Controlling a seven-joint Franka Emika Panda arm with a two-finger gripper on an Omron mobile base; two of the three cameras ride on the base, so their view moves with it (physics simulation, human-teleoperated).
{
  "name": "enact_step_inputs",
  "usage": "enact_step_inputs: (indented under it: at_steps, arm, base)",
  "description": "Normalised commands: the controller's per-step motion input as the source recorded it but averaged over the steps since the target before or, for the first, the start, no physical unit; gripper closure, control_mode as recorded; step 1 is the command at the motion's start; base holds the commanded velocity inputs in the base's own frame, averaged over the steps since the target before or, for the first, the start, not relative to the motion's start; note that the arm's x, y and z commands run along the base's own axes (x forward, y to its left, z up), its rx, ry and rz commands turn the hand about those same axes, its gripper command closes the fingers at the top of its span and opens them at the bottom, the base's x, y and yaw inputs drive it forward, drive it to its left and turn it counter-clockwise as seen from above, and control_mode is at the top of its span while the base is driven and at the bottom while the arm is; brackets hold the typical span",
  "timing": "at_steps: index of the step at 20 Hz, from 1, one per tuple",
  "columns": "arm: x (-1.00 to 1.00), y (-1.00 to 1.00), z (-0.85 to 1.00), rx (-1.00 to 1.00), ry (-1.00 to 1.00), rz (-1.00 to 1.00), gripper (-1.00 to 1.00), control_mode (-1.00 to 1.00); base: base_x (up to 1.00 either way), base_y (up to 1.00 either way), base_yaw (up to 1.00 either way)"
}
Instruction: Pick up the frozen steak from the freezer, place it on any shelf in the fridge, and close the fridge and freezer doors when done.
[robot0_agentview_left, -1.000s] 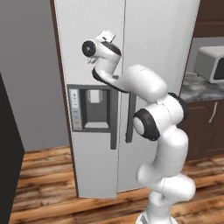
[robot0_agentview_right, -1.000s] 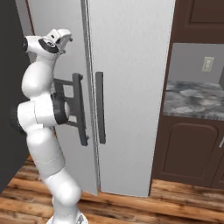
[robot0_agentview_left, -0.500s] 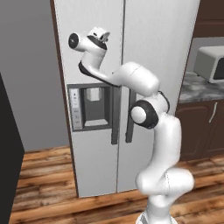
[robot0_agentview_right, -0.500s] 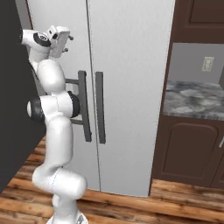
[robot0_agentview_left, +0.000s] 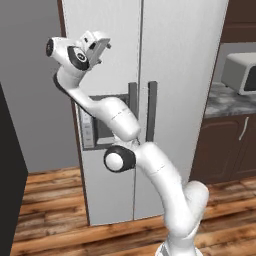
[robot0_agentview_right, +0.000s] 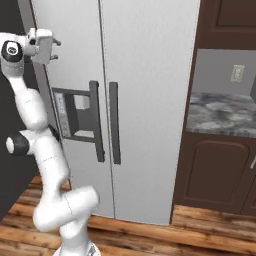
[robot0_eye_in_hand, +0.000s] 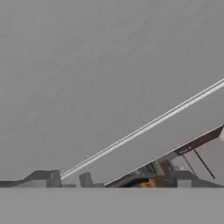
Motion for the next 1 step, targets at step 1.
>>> enact_step_inputs:
  at_steps: [1]
  arm:
    - [-1.0, 0.09, -0.26, 0.0, -0.45, 0.0, -1.0, -1.0]
  base:
    - [0.0, 0.0, 0.0]
